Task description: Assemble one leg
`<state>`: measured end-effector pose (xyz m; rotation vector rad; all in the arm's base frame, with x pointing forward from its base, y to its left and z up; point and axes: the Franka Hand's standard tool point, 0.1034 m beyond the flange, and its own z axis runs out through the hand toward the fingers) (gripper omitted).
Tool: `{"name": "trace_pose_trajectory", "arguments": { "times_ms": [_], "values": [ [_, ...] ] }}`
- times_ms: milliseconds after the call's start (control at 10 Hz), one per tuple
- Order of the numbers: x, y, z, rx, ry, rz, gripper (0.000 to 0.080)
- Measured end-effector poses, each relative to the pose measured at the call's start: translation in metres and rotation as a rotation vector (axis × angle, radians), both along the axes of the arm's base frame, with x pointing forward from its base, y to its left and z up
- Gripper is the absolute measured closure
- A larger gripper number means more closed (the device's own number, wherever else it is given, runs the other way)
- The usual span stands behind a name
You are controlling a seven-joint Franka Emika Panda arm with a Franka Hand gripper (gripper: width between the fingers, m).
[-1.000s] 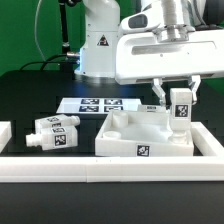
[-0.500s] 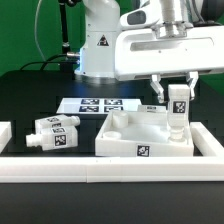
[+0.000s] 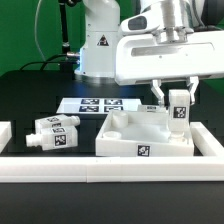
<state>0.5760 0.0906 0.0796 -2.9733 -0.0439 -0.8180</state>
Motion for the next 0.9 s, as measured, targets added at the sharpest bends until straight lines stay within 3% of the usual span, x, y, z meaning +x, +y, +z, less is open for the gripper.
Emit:
{"name": "trace_pose_trajectory", "arguments": {
  "times_ms": [400, 700, 900],
  "values": [
    [-0.003, 0.001, -0.012, -0.004, 0.005, 0.000, 0.0518],
    [-0.004, 0.001, -0.013, -0.003, 0.013, 0.001, 0.0518],
    [-0.004, 0.001, -0.012, -0.002, 0.014, 0.001, 0.0200]
  ]
}}
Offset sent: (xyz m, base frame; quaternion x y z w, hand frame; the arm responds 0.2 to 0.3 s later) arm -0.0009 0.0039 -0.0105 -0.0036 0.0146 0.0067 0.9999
